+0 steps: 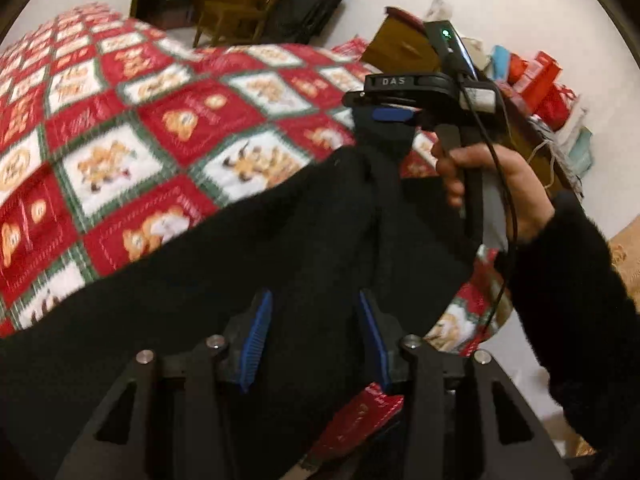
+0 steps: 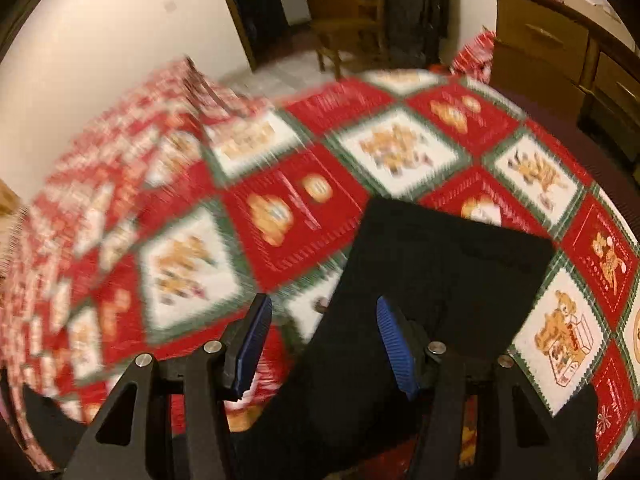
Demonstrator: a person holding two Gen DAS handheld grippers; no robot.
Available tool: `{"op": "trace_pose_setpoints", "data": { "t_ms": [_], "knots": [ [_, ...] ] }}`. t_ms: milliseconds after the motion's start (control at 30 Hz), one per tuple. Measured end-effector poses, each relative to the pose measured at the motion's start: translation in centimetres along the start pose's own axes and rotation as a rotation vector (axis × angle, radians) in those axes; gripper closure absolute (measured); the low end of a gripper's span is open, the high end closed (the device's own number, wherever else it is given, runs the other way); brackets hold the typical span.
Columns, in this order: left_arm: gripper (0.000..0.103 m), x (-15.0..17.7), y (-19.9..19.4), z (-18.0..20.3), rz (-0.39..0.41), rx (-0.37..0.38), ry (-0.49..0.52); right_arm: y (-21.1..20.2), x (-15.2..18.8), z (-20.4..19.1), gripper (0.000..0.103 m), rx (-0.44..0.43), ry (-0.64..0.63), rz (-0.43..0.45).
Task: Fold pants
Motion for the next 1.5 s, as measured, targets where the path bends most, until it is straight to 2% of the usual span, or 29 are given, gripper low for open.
{"op": "trace_pose_setpoints", "data": {
  "t_ms": [33, 67, 100, 200, 300, 467, 567, 733, 933, 1000, 1100, 1133, 1167, 1267, 1333, 1400, 1433, 1467, 1500],
  "knots": [
    [0.056, 0.1, 0.0, -0.5, -0.003, 0.001, -0.021, 0.1, 0.2, 0.1, 0.056, 0.033, -0.006, -0.017],
    [0.056, 0.1, -0.1, -0.9, 0.001, 0.003, -0.040, -0.2, 0.3, 0.4, 0.090, 0.033, 0.000, -0.019],
    [0.056, 0.0, -0.2, -1.4, 0.006, 0.005, -0.057, -0.2, 0.4, 0.9, 0.101, -0.010, 0.027, -0.032],
    [0.051, 0.0, -0.6, -2.3, 0.023, 0.019, -0.101, -1.8, 1.0, 2.6, 0.101, -0.043, 0.077, -0.007],
    [0.050, -0.1, -0.7, -2.3, 0.037, 0.022, -0.102, -6.0, 2.3, 4.1, 0.101, -0.122, 0.127, 0.084],
    [0.050, 0.1, -1.7, -3.2, 0.055, 0.045, -0.123, -13.9, 6.7, 7.8, 0.101, -0.238, 0.268, 0.257],
    [0.050, -0.3, -1.8, -3.1, 0.067, 0.053, -0.119, -16.4, 9.9, 9.8, 0.101, -0.235, 0.347, 0.314],
    [0.050, -0.5, -2.2, -2.0, 0.082, 0.061, -0.089, -17.1, 15.2, 14.0, 0.101, -0.234, 0.500, 0.327],
    [0.050, -0.3, -1.9, -0.3, 0.053, 0.086, -0.045, -14.7, 18.1, 16.4, 0.101, -0.188, 0.583, 0.229],
    [0.050, -0.2, -2.0, 0.1, 0.054, 0.076, -0.025, -14.4, 18.8, 17.0, 0.101, -0.168, 0.618, 0.206],
    [0.050, -0.2, -2.1, -0.3, 0.058, 0.066, -0.034, -14.9, 19.3, 17.9, 0.101, -0.087, 0.623, 0.196],
    [0.050, -0.3, -2.1, -0.6, 0.054, 0.064, -0.049, -15.7, 19.5, 18.3, 0.101, -0.050, 0.630, 0.213],
    [0.050, -0.3, -2.1, -0.9, 0.052, 0.059, -0.057, -16.4, 19.5, 18.4, 0.100, -0.048, 0.619, 0.243],
    [0.050, -0.4, -2.5, -1.8, 0.062, 0.032, -0.069, -18.2, 18.3, 16.2, 0.100, -0.180, 0.575, 0.295],
    [0.050, -0.3, -3.1, -2.5, 0.078, 0.014, -0.066, -18.7, 17.0, 12.2, 0.100, -0.289, 0.464, 0.291],
    [0.050, 0.0, -3.9, -3.1, 0.095, -0.003, -0.065, -18.1, 16.5, 7.3, 0.090, -0.348, 0.302, 0.253],
    [0.049, 0.2, -4.3, -3.6, 0.104, -0.021, -0.065, -17.3, 16.6, 4.3, 0.065, -0.384, 0.212, 0.204],
    [0.044, 0.5, -4.7, -4.1, 0.110, -0.040, -0.066, -16.6, 17.0, 2.0, 0.046, -0.416, 0.147, 0.165],
    [0.042, 0.9, -5.0, -4.7, 0.116, -0.068, -0.067, -15.9, 17.7, -0.5, 0.045, -0.453, 0.077, 0.130]
  ]
}}
Point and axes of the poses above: each gripper's, at about its wrist camera, not at the fingertips, and y roughly the way its jaws point, z to its right, x to its underside, the point moved 4 cm from there along y, roughly the way its jaws point, and after that the axes turned 3 degrees about -x, right-handed, at the moved point
